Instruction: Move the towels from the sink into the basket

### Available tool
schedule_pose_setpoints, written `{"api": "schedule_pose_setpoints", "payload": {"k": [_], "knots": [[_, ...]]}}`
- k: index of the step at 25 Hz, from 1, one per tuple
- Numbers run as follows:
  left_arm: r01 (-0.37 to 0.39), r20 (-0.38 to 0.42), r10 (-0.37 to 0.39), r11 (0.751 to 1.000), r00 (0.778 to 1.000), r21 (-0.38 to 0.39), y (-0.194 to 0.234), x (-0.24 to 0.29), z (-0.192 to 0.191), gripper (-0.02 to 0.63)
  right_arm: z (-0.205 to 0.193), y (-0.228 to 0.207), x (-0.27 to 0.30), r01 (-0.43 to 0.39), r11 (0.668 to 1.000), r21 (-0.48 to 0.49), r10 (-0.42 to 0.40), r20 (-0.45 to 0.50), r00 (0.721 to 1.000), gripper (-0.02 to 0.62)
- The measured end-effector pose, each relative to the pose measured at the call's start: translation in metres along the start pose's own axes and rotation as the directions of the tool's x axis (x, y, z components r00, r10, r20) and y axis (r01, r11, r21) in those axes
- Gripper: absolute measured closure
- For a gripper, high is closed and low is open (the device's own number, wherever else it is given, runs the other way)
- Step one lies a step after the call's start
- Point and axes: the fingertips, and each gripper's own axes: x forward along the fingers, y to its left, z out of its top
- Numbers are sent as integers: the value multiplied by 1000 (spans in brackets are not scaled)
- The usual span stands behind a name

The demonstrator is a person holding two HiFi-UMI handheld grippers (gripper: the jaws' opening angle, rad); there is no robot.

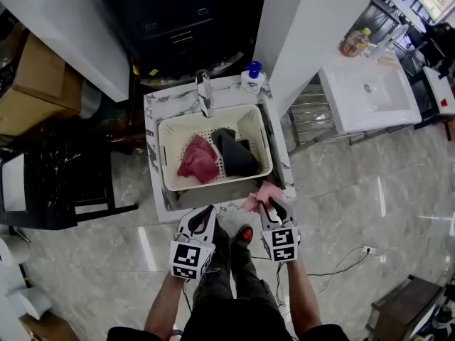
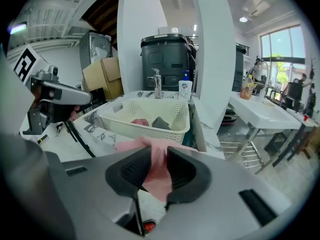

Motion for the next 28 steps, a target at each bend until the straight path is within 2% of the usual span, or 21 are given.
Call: {"api": "schedule_pose_setpoints", "payload": {"k": [2, 6, 13, 28], "knots": [[-2, -1, 2, 1000, 1000, 0, -1, -1, -1, 598, -1, 0, -1, 3, 1000, 3, -3, -2, 1000, 510], [-6, 0, 6, 1000, 1000, 0, -1, -3, -2, 598, -1, -2, -3, 10, 1000, 8, -10, 9, 1000, 542], [-10, 18, 10, 1000, 1000, 9, -1, -7, 8, 598, 10, -2, -10, 8, 1000, 11, -8, 34, 999, 545], [-47, 119, 41, 998, 992, 42, 6, -39, 68, 598, 95, 1, -52, 33, 999, -29, -27, 198, 980, 546]]}}
